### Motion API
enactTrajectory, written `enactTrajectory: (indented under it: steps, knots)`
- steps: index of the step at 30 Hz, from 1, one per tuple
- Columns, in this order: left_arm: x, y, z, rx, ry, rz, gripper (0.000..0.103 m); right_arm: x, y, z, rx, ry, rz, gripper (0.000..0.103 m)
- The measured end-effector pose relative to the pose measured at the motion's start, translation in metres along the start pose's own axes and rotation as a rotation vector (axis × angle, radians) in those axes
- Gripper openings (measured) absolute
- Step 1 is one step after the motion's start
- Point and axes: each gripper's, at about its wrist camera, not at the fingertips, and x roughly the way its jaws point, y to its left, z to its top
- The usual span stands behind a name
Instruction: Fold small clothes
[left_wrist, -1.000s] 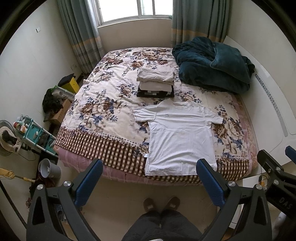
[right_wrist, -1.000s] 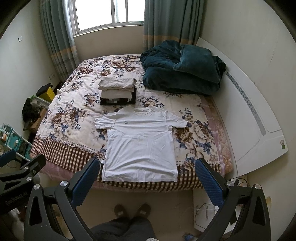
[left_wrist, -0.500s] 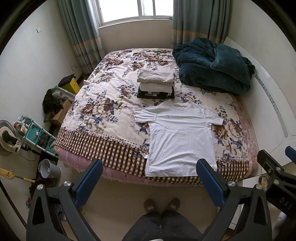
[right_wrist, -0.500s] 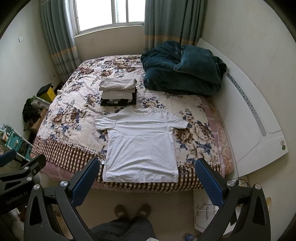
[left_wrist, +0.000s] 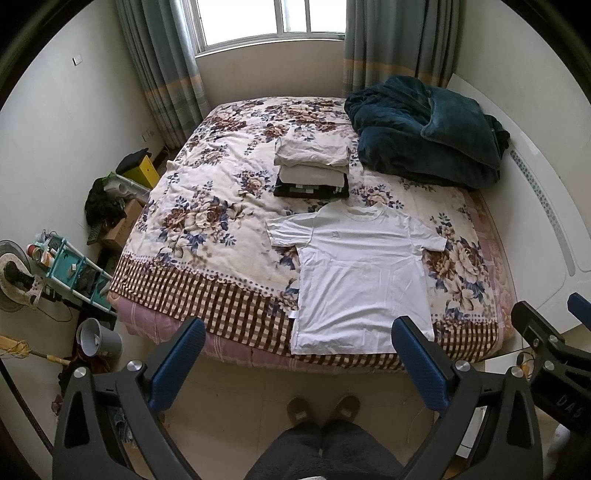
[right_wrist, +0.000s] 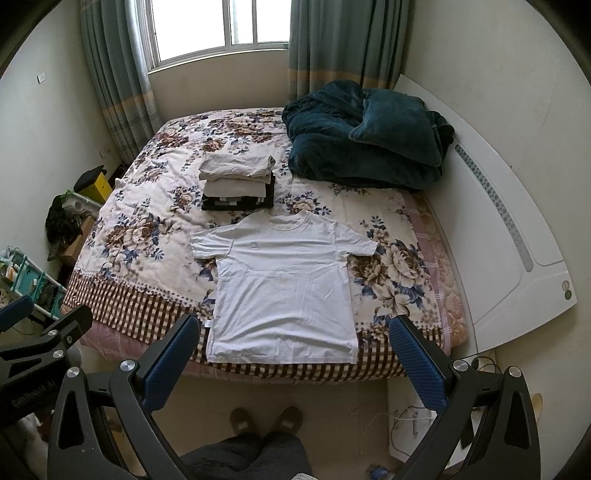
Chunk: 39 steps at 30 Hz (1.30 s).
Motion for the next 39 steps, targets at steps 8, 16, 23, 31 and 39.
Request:
enactTrajectory:
  steps: [8, 16, 23, 31, 39]
  knots:
    - [0.004, 0.008, 0.010, 0.008, 0.012, -0.009, 0.103, 0.009, 0.014, 0.000, 0.007, 0.026, 0.000, 0.103]
    - [0.045, 0.007, 0.038, 0.051, -0.079, 0.033, 0.103, 0.048, 0.011, 0.010, 0.083, 0.039, -0.032, 0.103]
    - [0.162, -0.010, 0.084, 0.066, -0.121, 0.099, 0.103, 0.173, -0.043, 0.031, 0.247, 0.050, -0.150, 0.103]
    - [0.362, -0.069, 0.126, 0.052, 0.078, 0.179, 0.103, 0.408, -0.170, 0.056, 0.531, 0.216, -0.079, 0.103]
    - [0.558, -0.114, 0.132, -0.029, 0.287, 0.233, 0.103, 0.646, -0.282, 0.043, 0.807, 0.319, -0.003, 0.103]
